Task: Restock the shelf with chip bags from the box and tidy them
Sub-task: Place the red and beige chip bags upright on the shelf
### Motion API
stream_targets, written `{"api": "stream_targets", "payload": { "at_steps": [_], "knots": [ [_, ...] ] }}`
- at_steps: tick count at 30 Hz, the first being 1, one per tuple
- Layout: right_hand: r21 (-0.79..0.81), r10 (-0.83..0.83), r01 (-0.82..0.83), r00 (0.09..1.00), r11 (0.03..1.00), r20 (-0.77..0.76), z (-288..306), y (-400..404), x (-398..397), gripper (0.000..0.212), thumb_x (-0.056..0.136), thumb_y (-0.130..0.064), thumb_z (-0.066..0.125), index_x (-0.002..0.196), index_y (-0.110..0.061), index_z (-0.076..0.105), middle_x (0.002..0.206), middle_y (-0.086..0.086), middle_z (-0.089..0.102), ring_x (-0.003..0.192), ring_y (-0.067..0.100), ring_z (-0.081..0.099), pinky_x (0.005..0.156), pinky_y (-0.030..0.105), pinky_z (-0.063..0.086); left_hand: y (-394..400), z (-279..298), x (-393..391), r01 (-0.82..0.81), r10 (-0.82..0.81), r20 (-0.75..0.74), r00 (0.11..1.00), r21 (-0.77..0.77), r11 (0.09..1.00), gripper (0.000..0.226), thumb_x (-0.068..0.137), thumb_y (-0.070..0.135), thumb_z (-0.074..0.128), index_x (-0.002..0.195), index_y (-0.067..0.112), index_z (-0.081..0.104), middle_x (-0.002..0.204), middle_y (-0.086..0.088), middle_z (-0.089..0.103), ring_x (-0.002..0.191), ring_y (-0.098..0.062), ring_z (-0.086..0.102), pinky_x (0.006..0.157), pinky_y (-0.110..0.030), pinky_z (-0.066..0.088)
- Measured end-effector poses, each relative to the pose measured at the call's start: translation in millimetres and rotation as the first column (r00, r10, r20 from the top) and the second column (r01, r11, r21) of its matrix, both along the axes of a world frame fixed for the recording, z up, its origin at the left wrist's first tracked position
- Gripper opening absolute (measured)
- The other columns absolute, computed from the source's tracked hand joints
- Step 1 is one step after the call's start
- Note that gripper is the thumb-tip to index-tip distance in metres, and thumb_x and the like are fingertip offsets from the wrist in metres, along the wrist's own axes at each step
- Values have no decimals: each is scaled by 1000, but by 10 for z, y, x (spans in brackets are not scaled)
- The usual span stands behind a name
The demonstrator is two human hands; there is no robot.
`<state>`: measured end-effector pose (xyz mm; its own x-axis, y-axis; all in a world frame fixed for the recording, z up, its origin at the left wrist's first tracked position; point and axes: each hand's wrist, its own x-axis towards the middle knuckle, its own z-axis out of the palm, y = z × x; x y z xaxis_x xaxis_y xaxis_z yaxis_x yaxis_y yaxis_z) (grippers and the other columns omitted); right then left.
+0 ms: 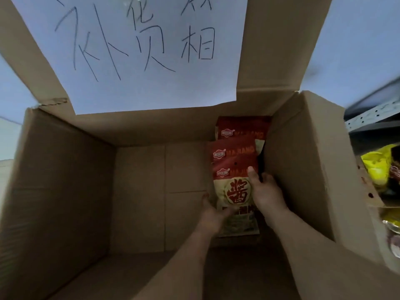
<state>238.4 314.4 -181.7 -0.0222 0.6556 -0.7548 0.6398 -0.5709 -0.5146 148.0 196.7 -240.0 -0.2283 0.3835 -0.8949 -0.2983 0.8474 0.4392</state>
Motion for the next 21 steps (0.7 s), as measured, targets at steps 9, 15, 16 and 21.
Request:
{"api": "stream_targets", "payload": {
  "at_steps": [9,15,16,21],
  "knots": [
    [-44,-80,78,996,996,-41,-459,77,-37,68,89,-79,33,133,-32,56,116,-3,67,102,21,64,93,43,53,-155,-393,-59,-68,68,18,998,-12,998,37,90,19,76,124,14,62,114,-2,73,100,-18,69,80,-27,57],
    [-64,-60,58,998,996,-27,-547,118,-96,53,95,-48,61,138,-20,49,116,0,65,103,22,64,81,30,49,-544,-347,-481,-185,196,92,976,-113,976,27,89,14,76,114,20,68,116,-4,76,112,-26,69,104,-54,51],
    [-76,-68,67,998,995,-11,-595,105,-101,57,92,-44,67,138,-18,48,123,3,64,112,26,63,87,34,50,-571,-349,-530,-196,208,110,972,-111,974,28,90,14,75,116,20,67,118,-4,75,112,-25,68,104,-52,51],
    [-100,-52,60,995,993,81,-780,50,-116,53,84,-35,79,125,-13,53,116,5,66,109,31,65,89,42,54,-606,-309,-610,-173,188,156,970,-107,979,39,86,14,79,122,18,64,113,-1,76,109,-22,68,101,-50,53]
  ]
}}
